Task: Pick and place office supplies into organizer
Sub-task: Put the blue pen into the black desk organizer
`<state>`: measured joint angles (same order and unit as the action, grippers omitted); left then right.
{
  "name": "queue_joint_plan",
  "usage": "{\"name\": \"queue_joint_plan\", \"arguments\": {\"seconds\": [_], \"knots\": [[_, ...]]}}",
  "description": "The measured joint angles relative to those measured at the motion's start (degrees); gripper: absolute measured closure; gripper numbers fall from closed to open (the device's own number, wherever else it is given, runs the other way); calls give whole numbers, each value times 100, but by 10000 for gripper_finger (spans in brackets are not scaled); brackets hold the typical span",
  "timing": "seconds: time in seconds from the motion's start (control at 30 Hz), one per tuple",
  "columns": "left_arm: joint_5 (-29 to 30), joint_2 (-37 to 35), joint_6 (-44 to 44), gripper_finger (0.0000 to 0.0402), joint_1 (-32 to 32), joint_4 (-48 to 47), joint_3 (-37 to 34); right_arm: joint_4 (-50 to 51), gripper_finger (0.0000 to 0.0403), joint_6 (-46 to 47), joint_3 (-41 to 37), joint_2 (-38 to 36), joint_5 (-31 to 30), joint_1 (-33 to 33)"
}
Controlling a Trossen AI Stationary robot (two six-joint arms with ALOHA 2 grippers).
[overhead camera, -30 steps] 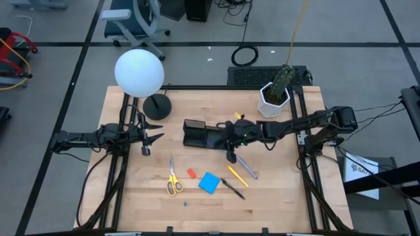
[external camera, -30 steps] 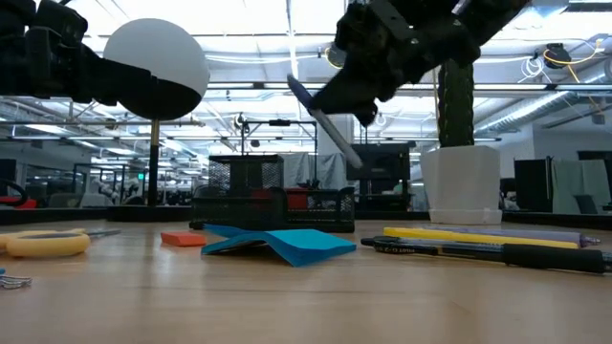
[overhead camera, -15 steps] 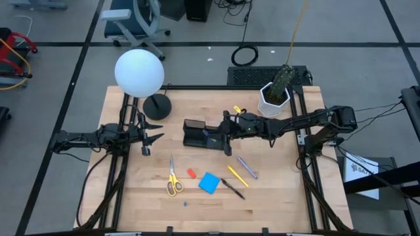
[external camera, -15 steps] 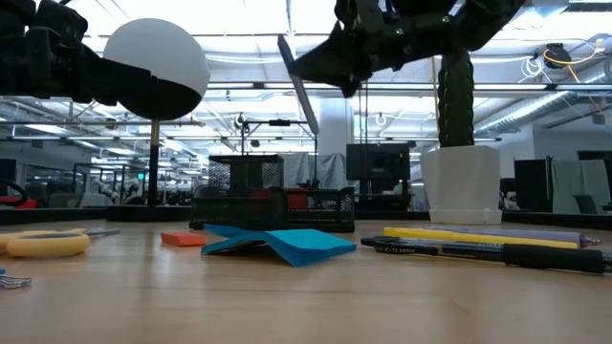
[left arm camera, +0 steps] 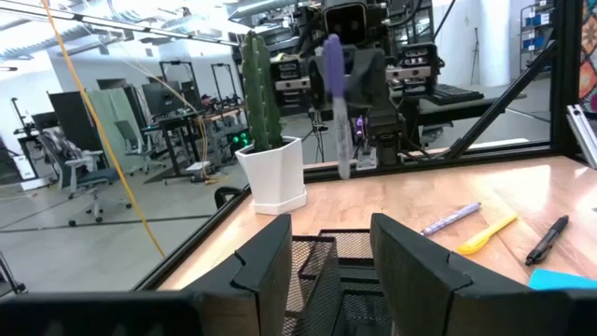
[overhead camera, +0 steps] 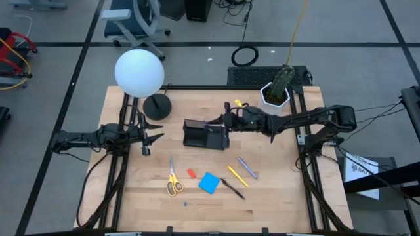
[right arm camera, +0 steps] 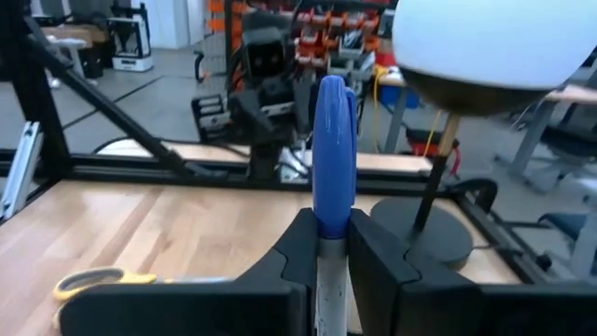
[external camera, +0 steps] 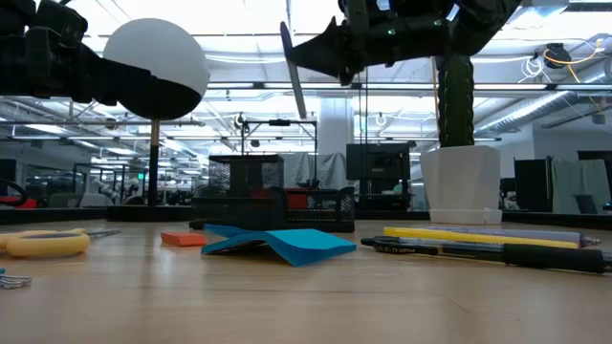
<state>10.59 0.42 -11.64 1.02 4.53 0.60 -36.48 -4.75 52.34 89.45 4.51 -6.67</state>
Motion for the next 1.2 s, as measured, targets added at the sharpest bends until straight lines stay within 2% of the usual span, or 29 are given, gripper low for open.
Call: {"name": "queue_joint_plan", "arguments": {"seconds": [0.17,0.4,0.63,0.87,1.2], "knots": [[0,1,0,247,-2,-1,0,-390,366,-63,0,164,18,-115],[0,-1,-1,247,0,-1,0,-1411,369,-93,-2,840,52,-318],[0,0,-4,247,0,-1,0,-2483,370,202,-2,1451,468,-506],[0,1,-4,247,-1,-1,0,-2869,364,279,-2,1823,457,-541],[0,1,-2,247,-2,-1,0,-3057,351,389,-2,1926,424,-553]]}}
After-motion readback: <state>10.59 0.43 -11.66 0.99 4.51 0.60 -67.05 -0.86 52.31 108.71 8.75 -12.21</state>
